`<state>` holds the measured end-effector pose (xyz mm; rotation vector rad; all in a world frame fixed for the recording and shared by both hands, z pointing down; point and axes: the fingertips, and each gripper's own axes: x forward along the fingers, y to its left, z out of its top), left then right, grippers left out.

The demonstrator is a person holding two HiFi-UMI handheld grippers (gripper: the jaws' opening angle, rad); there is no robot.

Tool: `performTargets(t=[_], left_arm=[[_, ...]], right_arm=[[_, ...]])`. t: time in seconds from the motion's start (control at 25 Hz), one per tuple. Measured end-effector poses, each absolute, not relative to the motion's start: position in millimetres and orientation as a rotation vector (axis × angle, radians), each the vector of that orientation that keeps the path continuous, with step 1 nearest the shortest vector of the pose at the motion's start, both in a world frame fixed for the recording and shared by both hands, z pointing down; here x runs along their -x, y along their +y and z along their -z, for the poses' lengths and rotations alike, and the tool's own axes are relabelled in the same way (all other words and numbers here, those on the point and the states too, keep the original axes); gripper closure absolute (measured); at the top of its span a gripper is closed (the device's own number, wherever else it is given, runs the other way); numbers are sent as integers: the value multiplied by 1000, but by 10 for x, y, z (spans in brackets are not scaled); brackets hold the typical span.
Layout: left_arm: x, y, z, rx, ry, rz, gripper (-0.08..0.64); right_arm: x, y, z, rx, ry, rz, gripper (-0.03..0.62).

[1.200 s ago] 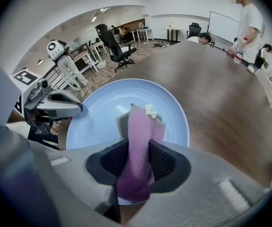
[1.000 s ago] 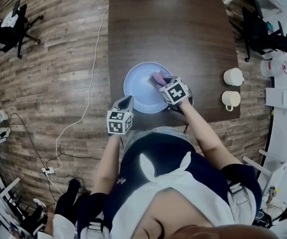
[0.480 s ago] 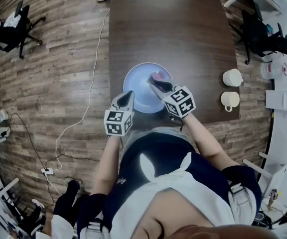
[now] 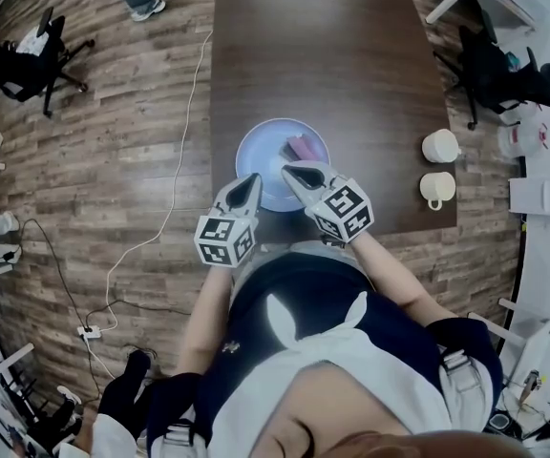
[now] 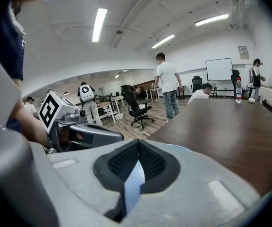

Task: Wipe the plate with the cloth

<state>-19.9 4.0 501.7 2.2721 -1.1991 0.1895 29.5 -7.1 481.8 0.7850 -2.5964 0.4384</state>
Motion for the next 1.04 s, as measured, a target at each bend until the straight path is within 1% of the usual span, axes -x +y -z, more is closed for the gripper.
performTargets(t=[0.12, 0.32, 0.68, 1.04], left_arm=[[211, 158, -4940, -2297, -1214, -163, 557], [268, 319, -4880, -2351, -1250, -227, 557], [302, 598, -4725, -2395, -1300, -235, 557], [229, 948, -4676, -2388, -1314, -183, 557]], right_arm=[[-250, 88, -4785, -751, -2607, -424, 594], [-118, 300, -4751, -719, -2612, -386, 594], [-3, 577, -4618, -737, -2643, -376, 594], [-97, 952, -4578, -777, -2649, -341, 594]])
